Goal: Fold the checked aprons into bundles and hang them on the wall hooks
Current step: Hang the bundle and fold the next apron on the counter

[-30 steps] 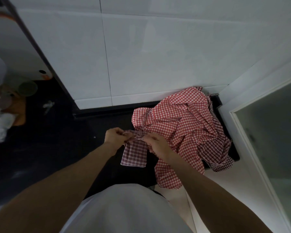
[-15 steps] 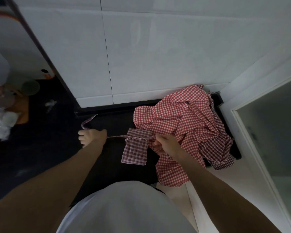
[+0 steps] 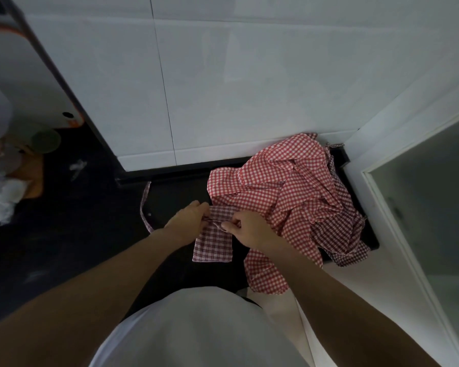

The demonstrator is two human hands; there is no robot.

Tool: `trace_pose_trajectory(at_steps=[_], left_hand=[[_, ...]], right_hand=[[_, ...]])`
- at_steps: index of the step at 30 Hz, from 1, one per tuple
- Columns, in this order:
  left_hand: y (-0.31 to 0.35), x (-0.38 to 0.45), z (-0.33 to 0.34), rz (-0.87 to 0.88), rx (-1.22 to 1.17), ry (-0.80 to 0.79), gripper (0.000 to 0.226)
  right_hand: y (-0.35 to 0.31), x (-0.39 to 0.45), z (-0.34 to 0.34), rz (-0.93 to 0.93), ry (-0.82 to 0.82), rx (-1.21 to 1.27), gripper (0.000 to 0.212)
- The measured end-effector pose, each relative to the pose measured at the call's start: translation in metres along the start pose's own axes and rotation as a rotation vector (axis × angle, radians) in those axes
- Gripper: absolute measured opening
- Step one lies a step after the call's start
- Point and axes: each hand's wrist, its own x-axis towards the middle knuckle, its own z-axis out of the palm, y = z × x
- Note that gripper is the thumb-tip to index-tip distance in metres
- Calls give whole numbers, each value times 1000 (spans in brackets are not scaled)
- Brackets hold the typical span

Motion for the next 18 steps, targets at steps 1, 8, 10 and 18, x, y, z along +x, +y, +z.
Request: trace_pose_trajectory(at_steps=[1,8,10,18], left_hand=[[-1,-1,-1,9,25,4,19],[-19,-20,0,32,115,19,33],[-21,-23,2,21,138,5,29],[-10,-13,-1,-79,-6,-232,37]], right_hand=[[2,1,0,-18,3,-27,25],[37,5,-15,6,70,-126,37],[50,4,-18,25,96,-117,34],[36,11,-17,39,-37,-217,29]])
